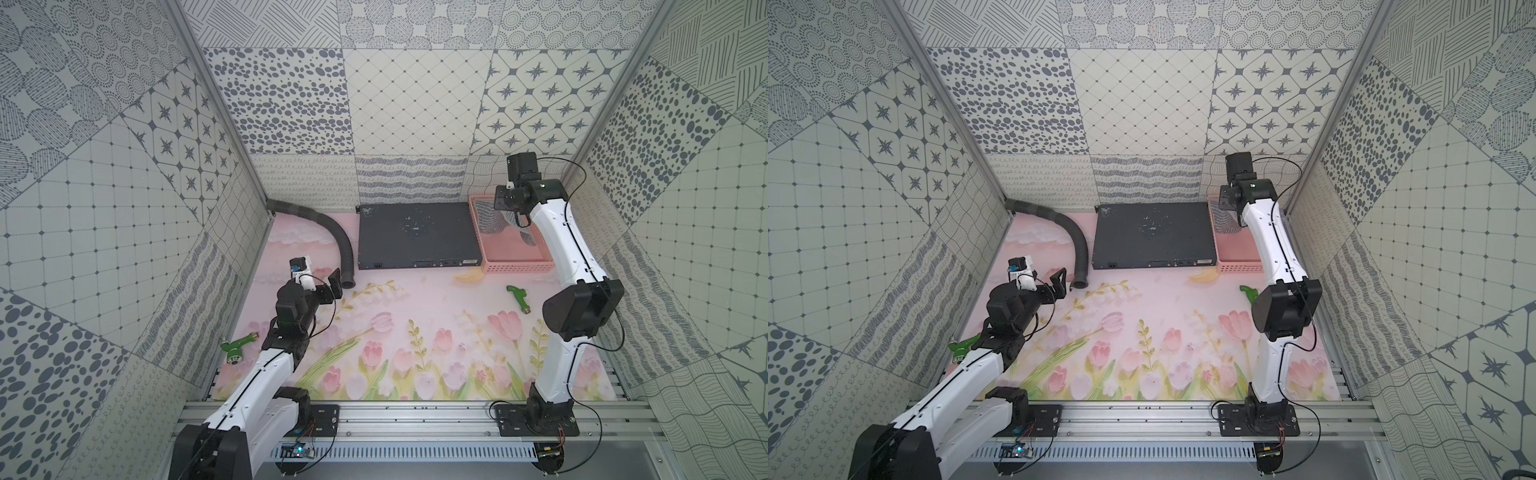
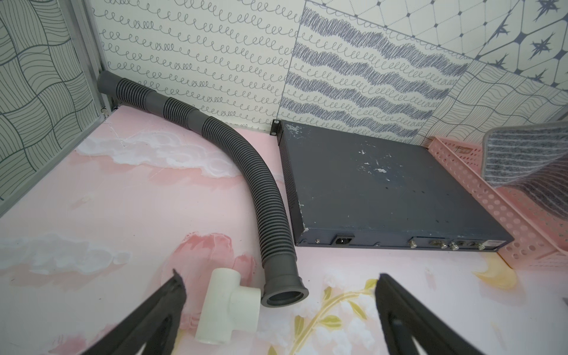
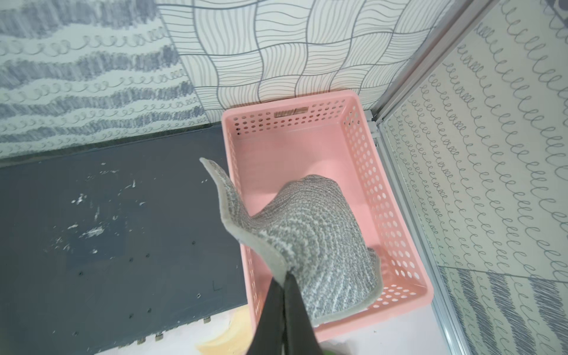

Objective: Fold the square dishcloth
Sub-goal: Flatten out the cleaning item at the center of the board.

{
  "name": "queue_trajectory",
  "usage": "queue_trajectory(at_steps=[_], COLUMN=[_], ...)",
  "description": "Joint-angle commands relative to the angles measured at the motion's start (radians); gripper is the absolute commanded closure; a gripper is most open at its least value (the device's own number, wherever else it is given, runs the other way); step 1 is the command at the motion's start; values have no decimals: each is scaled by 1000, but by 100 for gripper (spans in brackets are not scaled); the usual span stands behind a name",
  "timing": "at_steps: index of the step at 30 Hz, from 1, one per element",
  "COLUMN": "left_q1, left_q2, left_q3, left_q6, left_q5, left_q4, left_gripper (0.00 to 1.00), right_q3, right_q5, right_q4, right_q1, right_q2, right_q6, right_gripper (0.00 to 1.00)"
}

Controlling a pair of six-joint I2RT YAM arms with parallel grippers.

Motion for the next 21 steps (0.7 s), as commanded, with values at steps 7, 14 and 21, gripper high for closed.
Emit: queue_trajectory(at_steps=[7, 14, 21], left_q1=[-5, -6, -5], left_q2=[-67, -104, -116], left_q3=[130, 208, 247], left_q6=[-149, -298, -455], left_q5=[130, 205, 252], left_q4=[-226, -344, -476], left_gripper=[1, 1, 1], right_q3=[-51, -158, -330], right_q5=[148, 222, 214], right_q4=[43, 35, 35], right_q1=[205, 417, 667], right_q2=[-259, -431, -480], right_q6=[-52, 17, 111], right_gripper=[100, 100, 100])
